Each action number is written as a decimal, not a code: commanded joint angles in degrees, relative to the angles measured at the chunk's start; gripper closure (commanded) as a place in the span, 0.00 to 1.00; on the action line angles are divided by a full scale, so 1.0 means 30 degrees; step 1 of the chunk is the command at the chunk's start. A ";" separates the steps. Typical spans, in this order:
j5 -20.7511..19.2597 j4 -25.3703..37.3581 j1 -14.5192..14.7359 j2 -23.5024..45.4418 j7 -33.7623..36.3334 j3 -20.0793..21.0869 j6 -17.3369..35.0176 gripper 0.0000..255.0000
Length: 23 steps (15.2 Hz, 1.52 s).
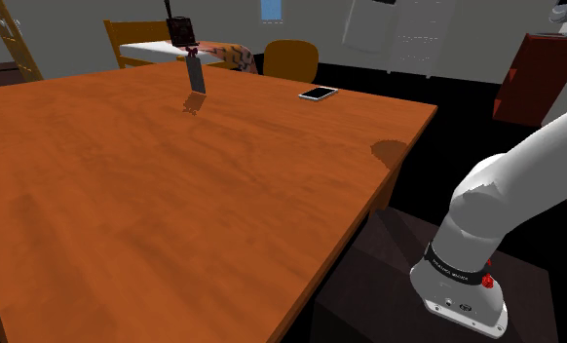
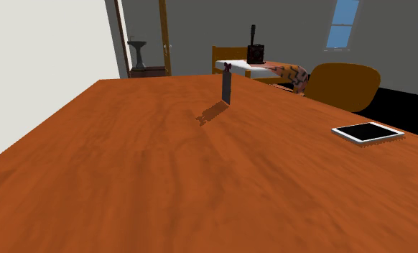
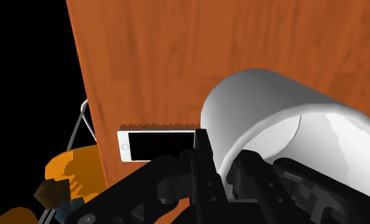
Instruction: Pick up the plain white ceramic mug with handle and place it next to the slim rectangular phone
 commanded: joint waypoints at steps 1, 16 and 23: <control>-0.0152 0.0545 -0.0164 0.0201 -0.0978 -0.0782 -0.0375 1.00; -0.0797 -0.3474 -0.0719 -0.1263 -0.2659 -0.2004 0.2169 1.00; -0.1000 -0.6104 -0.0894 -0.2182 -0.2674 -0.1980 0.3893 1.00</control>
